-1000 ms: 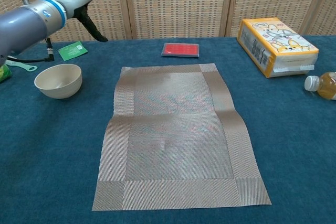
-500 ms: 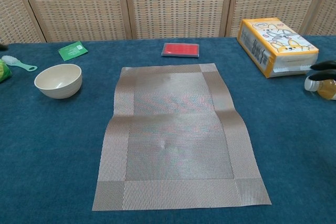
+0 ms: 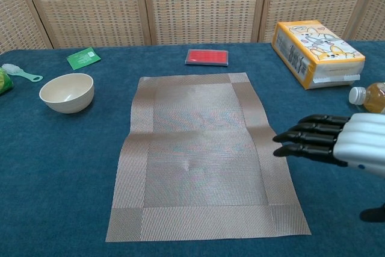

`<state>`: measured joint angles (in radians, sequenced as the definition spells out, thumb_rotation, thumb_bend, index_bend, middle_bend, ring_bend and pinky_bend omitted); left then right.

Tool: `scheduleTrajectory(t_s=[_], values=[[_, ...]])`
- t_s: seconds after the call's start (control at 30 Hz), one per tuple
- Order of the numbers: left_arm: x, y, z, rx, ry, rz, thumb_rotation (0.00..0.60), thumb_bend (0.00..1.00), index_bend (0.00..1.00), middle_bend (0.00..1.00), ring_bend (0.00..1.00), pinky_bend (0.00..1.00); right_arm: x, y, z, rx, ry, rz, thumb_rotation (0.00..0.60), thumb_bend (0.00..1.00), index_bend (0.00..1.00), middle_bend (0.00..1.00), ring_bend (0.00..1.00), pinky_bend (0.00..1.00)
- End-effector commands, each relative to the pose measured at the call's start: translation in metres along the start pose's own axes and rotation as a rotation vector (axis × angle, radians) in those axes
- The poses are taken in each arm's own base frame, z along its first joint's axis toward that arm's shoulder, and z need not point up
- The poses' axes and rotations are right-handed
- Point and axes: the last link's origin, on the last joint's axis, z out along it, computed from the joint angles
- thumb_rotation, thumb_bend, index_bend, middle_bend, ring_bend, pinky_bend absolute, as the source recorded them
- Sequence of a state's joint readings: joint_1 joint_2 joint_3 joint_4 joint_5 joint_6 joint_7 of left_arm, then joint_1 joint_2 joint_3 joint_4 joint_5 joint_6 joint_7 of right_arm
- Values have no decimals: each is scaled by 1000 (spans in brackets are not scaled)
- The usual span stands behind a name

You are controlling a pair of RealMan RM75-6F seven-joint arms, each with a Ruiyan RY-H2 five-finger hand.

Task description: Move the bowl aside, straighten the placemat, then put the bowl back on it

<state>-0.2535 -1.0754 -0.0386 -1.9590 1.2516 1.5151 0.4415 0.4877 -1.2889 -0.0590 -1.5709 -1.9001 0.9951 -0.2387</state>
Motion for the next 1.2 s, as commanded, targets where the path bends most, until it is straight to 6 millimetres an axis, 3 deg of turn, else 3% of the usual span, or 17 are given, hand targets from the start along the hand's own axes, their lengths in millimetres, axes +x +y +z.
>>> scheduleTrajectory(t_s=[0.03, 0.27, 0.83, 0.93, 1.1, 1.2], values=[[0, 1, -1, -9, 0, 3, 600, 0, 0, 0, 0, 0, -5, -15, 17, 65, -28, -12, 600, 0, 4, 0, 0, 0], [-4, 2, 0, -22, -11, 9, 600, 0, 0, 0, 0, 0, -16, -29, 47, 103, -53, -2, 600, 0, 13, 0, 0, 0], [-6, 2, 3, -23, -26, 8, 600, 0, 0, 0, 0, 0, -19, -31, 73, 95, -56, -36, 600, 1, 23, 0, 0, 0], [-6, 2, 3, -24, -29, 7, 600, 0, 0, 0, 0, 0, -19, -32, 75, 93, -58, -27, 600, 125, 27, 0, 0, 0], [-6, 3, 3, -27, -27, 5, 600, 0, 0, 0, 0, 0, -16, -31, 80, 83, -28, -13, 600, 495, 39, 0, 0, 0], [-7, 3, 3, -29, -30, 6, 600, 0, 0, 0, 0, 0, -13, -31, 82, 83, -9, 6, 600, 584, 45, 0, 0, 0]])
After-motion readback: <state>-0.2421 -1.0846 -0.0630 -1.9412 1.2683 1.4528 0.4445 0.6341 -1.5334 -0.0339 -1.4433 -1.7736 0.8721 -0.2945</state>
